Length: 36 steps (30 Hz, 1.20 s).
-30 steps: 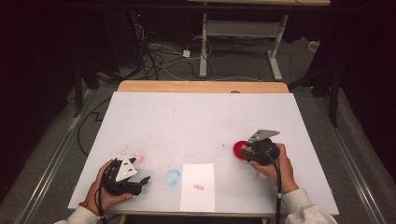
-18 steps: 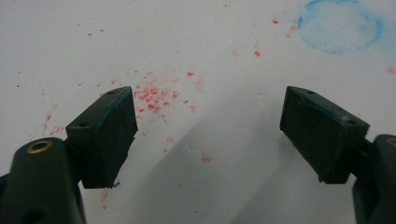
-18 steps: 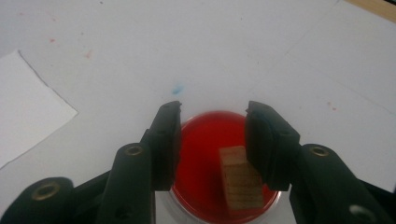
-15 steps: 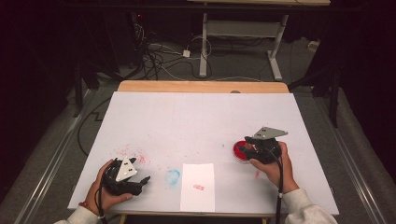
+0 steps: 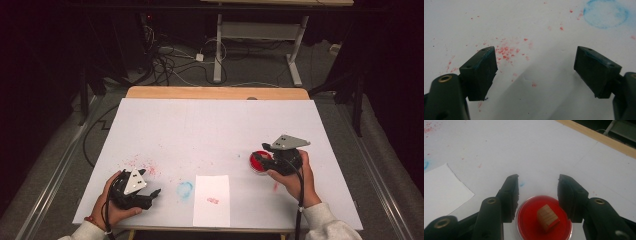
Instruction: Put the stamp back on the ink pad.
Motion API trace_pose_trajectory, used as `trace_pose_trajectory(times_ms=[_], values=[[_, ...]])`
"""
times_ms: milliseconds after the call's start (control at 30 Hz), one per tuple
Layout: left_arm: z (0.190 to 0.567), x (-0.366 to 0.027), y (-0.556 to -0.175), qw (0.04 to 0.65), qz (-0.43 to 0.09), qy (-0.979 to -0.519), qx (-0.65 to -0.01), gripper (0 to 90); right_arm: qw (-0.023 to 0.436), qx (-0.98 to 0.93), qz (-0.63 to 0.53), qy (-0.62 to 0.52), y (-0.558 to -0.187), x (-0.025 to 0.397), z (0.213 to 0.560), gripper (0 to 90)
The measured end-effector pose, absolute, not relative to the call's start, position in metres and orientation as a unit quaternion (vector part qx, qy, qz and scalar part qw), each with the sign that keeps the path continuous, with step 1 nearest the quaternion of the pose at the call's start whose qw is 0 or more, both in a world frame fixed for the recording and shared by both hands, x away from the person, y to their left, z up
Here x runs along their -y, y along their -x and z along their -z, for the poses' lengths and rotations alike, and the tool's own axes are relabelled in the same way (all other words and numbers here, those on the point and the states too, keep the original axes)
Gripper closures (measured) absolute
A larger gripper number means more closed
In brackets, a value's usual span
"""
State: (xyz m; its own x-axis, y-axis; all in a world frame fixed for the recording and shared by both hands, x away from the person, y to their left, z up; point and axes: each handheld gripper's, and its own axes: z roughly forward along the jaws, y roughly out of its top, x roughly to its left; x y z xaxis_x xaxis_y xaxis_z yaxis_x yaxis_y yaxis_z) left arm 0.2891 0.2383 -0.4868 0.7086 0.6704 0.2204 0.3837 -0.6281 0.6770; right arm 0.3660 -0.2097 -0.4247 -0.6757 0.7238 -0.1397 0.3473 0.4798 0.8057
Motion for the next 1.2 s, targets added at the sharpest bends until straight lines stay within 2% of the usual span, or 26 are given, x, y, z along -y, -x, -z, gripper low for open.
trace_pose_trajectory(times_ms=[567, 800, 900, 1200], values=[[0.487, -0.239, -0.289, 0.310, -0.233, -0.870, -0.305, 18.0, 0.307, -0.814, -0.396, -0.296, -0.341, 0.204, 0.402, 31.9], [0.486, -0.239, -0.289, 0.310, -0.233, -0.869, -0.306, 18.0, 0.319, -0.806, -0.405, -0.292, -0.331, 0.208, 0.396, 27.6], [0.486, -0.239, -0.289, 0.311, -0.233, -0.869, -0.305, 18.0, 0.338, -0.803, -0.393, -0.294, -0.327, 0.207, 0.396, 27.3], [0.485, -0.239, -0.288, 0.316, -0.240, -0.868, -0.298, 18.0, 0.345, -0.794, -0.405, -0.293, -0.316, 0.216, 0.394, 26.0]])
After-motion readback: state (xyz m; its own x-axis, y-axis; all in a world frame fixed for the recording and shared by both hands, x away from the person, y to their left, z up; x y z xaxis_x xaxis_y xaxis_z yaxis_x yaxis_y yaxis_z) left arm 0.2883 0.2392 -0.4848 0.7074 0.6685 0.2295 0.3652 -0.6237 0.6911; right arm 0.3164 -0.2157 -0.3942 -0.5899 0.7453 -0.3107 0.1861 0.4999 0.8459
